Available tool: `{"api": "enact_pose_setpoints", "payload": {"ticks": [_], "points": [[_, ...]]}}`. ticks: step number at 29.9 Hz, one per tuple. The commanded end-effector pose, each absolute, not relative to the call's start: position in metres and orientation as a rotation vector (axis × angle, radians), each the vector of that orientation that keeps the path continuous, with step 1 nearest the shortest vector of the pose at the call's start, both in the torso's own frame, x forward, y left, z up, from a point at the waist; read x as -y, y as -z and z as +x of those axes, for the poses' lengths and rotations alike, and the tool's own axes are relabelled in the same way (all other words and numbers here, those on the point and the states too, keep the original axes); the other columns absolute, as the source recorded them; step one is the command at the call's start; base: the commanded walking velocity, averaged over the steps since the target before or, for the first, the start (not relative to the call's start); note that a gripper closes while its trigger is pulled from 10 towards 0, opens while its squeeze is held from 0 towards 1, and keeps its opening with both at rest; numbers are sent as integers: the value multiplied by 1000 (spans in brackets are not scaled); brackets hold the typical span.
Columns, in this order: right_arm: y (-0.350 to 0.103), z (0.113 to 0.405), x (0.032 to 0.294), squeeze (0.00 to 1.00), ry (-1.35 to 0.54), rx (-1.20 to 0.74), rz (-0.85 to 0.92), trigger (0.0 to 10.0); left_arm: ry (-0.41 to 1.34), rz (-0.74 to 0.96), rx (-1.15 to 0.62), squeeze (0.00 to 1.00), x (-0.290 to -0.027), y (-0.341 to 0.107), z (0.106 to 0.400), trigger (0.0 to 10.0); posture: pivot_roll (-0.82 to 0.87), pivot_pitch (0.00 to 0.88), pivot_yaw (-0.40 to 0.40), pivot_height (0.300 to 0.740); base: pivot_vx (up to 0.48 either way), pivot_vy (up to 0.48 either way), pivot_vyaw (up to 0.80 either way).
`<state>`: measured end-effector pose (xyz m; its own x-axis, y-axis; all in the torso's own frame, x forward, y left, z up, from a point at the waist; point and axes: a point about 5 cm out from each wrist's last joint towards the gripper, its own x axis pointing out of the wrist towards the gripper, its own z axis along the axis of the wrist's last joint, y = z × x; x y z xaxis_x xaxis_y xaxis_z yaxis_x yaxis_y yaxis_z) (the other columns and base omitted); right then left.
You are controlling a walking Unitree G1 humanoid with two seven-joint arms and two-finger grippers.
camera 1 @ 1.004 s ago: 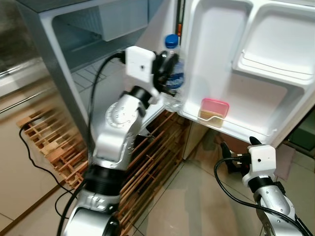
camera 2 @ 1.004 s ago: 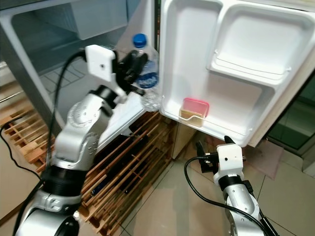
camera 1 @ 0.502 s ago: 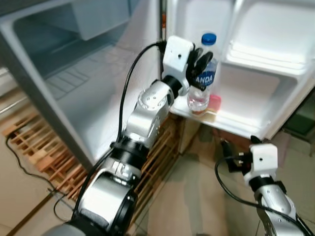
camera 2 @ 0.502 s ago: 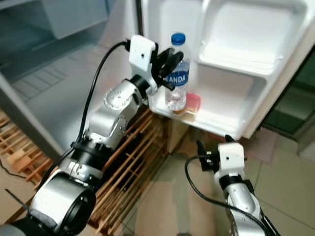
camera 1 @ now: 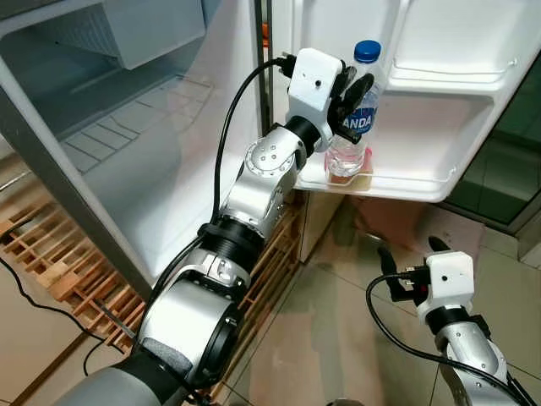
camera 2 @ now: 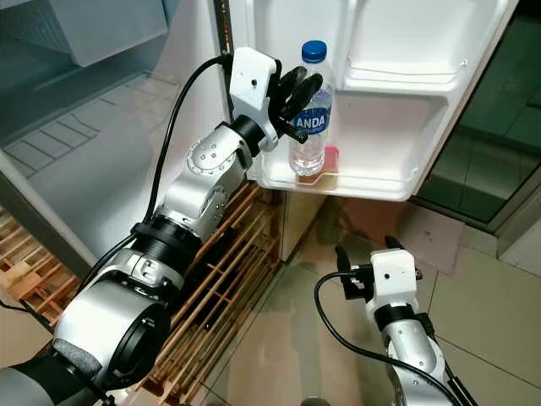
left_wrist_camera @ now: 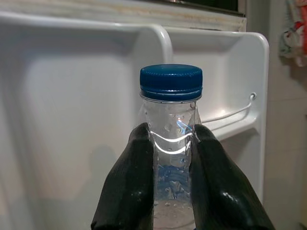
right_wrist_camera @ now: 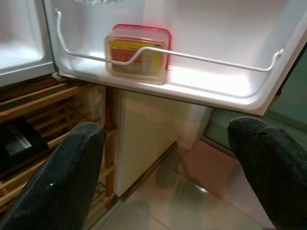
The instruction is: Restocking fridge
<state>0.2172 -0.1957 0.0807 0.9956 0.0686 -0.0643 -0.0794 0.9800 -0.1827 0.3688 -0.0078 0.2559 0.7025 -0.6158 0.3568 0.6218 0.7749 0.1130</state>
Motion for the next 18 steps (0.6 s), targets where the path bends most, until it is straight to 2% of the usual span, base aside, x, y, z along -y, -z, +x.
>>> {"api": "enact_pose_setpoints", "payload": {"ticks": [1, 7, 14, 18], "points": [[-82, 219, 193, 106, -78, -60, -190, 10000, 666, 1, 490, 0, 14, -276, 367, 10000, -248, 0, 59, 740, 0, 0, 0], [-83, 220, 192, 106, -63, -48, -188, 10000, 617, 19, 457, 0, 12, -269, 374, 10000, -255, 0, 65, 740, 0, 0, 0], [-83, 221, 195, 106, -44, -53, -188, 10000, 506, 71, 379, 0, -7, -250, 385, 10000, -247, 0, 56, 740, 0, 0, 0], [-82, 221, 194, 106, -52, -55, -190, 10000, 517, 83, 386, 0, -2, -249, 383, 10000, -242, 0, 53, 740, 0, 0, 0]]}}
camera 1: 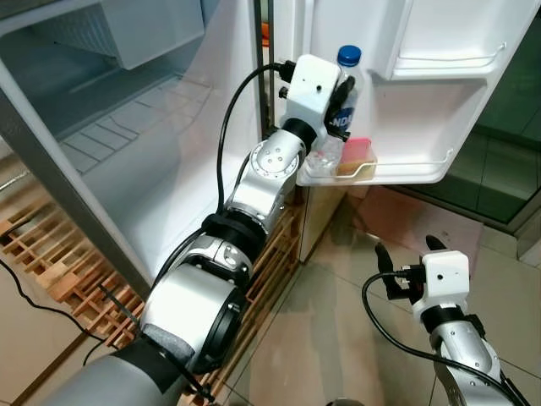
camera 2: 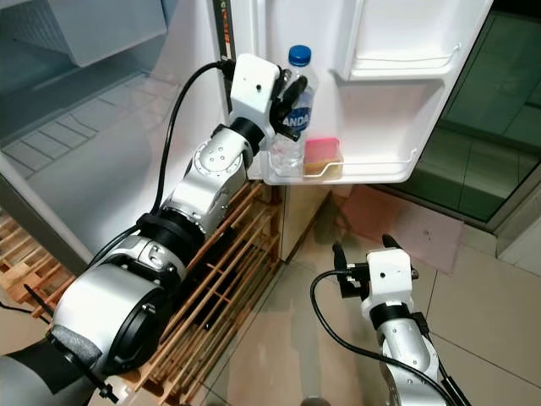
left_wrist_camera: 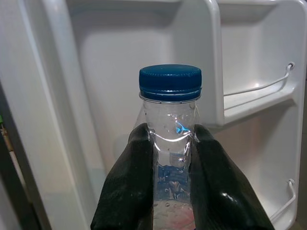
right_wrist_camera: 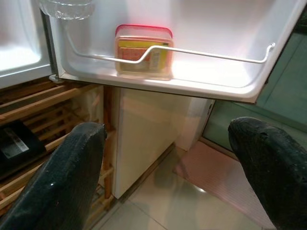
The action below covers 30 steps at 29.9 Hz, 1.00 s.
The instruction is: Restocking fridge
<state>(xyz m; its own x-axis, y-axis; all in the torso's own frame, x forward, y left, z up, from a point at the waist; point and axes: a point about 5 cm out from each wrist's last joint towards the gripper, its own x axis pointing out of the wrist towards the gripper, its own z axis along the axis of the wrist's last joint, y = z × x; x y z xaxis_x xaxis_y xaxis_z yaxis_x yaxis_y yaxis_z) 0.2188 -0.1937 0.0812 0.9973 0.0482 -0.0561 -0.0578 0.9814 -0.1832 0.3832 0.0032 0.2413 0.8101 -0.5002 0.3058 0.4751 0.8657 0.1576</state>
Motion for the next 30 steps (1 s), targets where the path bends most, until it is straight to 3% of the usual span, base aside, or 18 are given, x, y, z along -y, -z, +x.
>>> {"api": "enact_pose_setpoints", "payload": {"ticks": [1, 10, 21, 30], "points": [[-82, 222, 194, 106, -54, -54, -190, 10000, 524, 77, 391, 0, 1, -249, 382, 10000, -243, 0, 56, 740, 0, 0, 0], [-84, 225, 191, 110, -46, -40, -191, 10000, 596, 25, 408, 0, 23, -249, 371, 10000, -253, 0, 62, 740, 0, 0, 0], [-83, 227, 191, 106, -37, -38, -197, 10000, 553, 3, 449, 0, 33, -260, 371, 10000, -255, 0, 70, 740, 0, 0, 0], [-88, 227, 193, 106, 7, -19, -190, 10000, 644, 27, 350, 0, 40, -245, 370, 10000, -265, 5, 79, 740, 0, 0, 0]]}}
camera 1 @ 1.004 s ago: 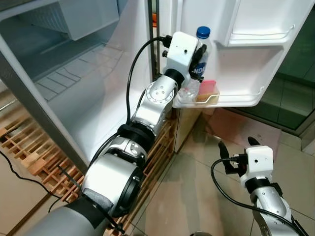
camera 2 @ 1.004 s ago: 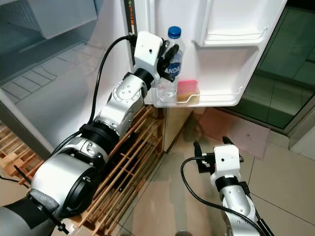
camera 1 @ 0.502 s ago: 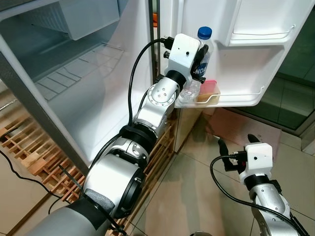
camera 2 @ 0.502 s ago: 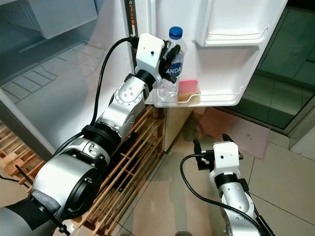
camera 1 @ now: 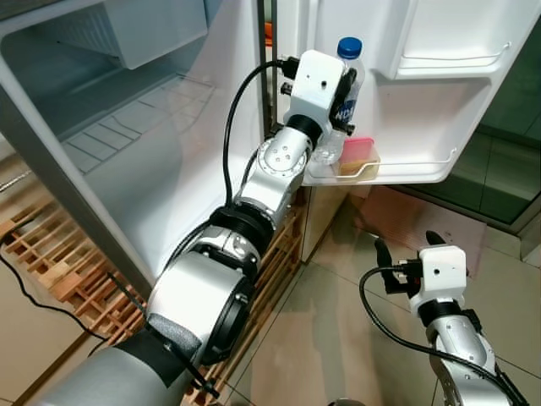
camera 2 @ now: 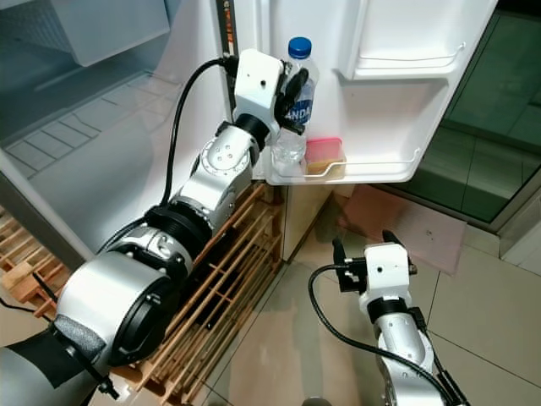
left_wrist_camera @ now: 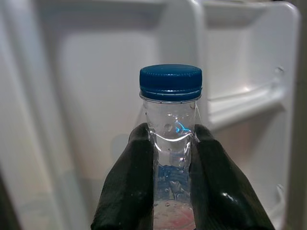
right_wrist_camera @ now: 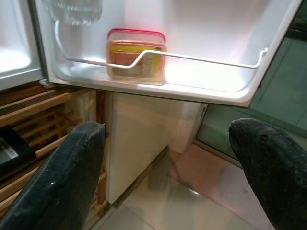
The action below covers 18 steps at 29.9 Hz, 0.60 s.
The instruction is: Restocking fridge
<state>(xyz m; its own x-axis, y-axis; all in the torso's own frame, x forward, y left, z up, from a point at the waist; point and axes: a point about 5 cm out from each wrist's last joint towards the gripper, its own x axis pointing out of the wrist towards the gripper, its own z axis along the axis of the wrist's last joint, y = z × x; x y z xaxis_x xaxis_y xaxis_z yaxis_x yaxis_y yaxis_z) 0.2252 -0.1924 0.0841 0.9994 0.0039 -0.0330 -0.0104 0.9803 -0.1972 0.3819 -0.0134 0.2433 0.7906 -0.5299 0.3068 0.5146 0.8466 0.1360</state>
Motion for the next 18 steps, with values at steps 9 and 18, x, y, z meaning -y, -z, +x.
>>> {"api": "enact_pose_setpoints", "payload": {"ticks": [9, 18], "points": [[-89, 228, 191, 106, 14, -11, -186, 10000, 706, 6, 313, 0, 14, -222, 367, 10000, -250, 9, 87, 740, 0, 0, 0], [-92, 229, 190, 106, 45, 15, -177, 10000, 794, 8, 170, 0, -91, -192, 320, 10000, -159, 0, 113, 740, 0, 0, 0]]}}
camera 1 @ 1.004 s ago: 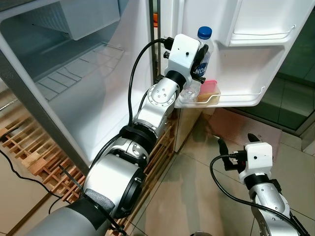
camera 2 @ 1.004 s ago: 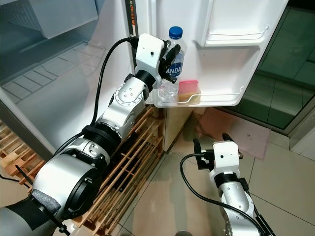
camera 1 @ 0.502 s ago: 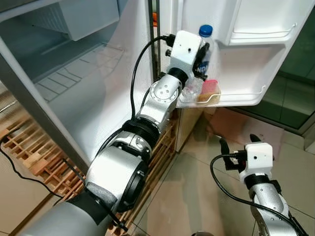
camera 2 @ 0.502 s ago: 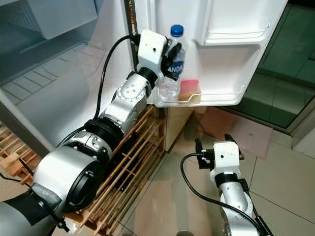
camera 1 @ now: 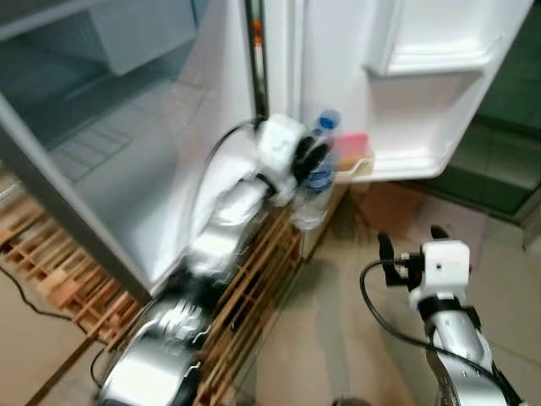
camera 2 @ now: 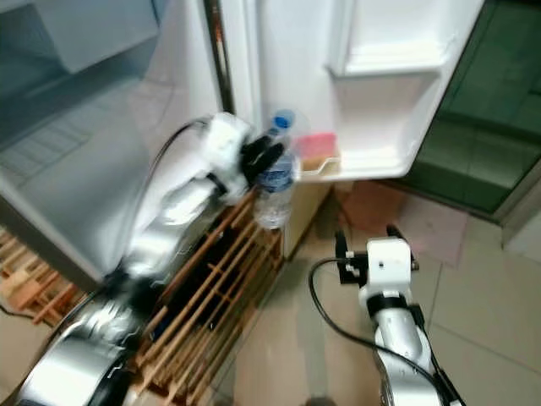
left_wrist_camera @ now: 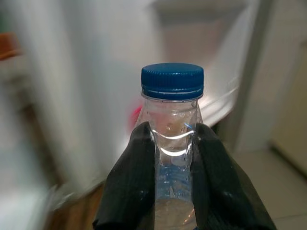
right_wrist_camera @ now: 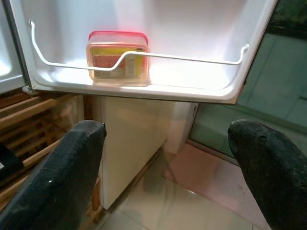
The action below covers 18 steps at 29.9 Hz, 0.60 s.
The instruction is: Restocking fridge
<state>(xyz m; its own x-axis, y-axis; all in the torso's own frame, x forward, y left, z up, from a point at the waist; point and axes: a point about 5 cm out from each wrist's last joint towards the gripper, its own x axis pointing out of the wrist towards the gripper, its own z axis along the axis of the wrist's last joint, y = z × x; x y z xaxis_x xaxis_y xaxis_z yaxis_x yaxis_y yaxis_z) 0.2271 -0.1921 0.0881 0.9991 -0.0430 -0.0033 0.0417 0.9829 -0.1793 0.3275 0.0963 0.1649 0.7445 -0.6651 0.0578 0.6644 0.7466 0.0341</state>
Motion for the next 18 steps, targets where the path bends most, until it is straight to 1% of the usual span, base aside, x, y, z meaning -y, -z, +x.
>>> {"api": "enact_pose_setpoints", "payload": {"ticks": [1, 3, 5, 6, 7, 9, 10, 11, 18], "points": [[-92, 230, 190, 106, 49, 17, -175, 10000, 750, 53, 188, 0, -103, -190, 316, 10000, -149, 0, 117, 740, 0, 0, 0], [-92, 231, 190, 106, 50, 19, -172, 10000, 655, 147, 206, 0, -121, -179, 308, 10000, -132, 0, 118, 740, 0, 0, 0], [-92, 232, 190, 106, 54, 22, -167, 10000, 500, 203, 185, 0, -143, -150, 289, 10000, -115, 0, 104, 740, 0, 0, 0], [-92, 232, 190, 106, 54, 22, -167, 10000, 500, 203, 185, 0, -143, -150, 289, 10000, -115, 0, 104, 740, 0, 0, 0], [-92, 233, 191, 106, 57, 23, -165, 10000, 440, 220, 173, 0, -150, -141, 282, 10000, -114, 0, 103, 740, 0, 0, 0], [-92, 234, 194, 110, 77, 30, -166, 10000, 262, 307, 176, 0, -161, -128, 268, 10000, -112, 0, 88, 740, 0, 0, 0], [-92, 234, 194, 110, 77, 30, -166, 10000, 262, 307, 176, 0, -161, -128, 268, 10000, -112, 0, 88, 740, 0, 0, 0], [-92, 235, 197, 106, 95, 42, -171, 10000, 192, 330, 183, 0, -158, -122, 260, 10000, -113, 0, 73, 740, 0, 0, 0], [-89, 242, 199, 106, 101, 40, -180, 10000, 134, 245, 143, 0, -145, -111, 266, 10000, -123, 0, 60, 740, 0, 0, 0]]}}
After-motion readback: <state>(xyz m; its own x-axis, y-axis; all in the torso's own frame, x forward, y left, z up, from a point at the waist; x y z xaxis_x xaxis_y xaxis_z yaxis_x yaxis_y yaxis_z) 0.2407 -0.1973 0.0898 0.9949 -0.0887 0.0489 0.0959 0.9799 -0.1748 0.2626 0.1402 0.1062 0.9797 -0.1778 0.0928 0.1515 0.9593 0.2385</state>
